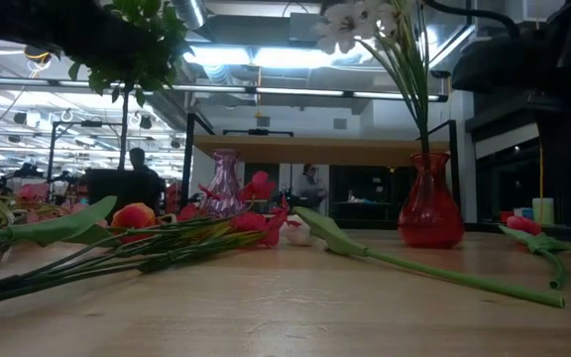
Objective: Pick and place flowers into a vace then onto a shelf
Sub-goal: Put the red tulip into the red vase
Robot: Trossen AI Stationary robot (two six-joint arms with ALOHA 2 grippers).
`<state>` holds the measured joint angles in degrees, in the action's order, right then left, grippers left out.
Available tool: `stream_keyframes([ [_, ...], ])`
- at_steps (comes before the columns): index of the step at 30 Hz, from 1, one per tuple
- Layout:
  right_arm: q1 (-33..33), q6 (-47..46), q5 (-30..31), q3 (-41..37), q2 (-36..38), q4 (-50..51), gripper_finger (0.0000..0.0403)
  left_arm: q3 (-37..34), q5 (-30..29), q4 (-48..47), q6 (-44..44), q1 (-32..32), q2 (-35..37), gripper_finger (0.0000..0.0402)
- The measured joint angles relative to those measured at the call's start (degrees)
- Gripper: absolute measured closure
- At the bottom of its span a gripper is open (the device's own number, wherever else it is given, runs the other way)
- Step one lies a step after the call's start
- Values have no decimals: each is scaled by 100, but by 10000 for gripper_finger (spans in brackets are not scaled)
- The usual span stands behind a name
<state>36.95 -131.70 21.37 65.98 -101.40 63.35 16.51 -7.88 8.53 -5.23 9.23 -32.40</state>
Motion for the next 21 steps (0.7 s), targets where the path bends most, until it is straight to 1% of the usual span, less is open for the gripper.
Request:
stream_keyframes([
  [10,-95,-130,0,-3,0,-142,274,0,0,18,-2,-2,2,398],
  [13,-191,-133,-2,-80,0,-145,251,0,2,18,-2,0,2,395],
  [17,-375,-162,0,-257,-29,-232,233,0,2,18,-2,0,0,394],
  [21,-557,-177,-4,-545,-28,-388,229,0,0,-6,-2,-1,2,393],
])
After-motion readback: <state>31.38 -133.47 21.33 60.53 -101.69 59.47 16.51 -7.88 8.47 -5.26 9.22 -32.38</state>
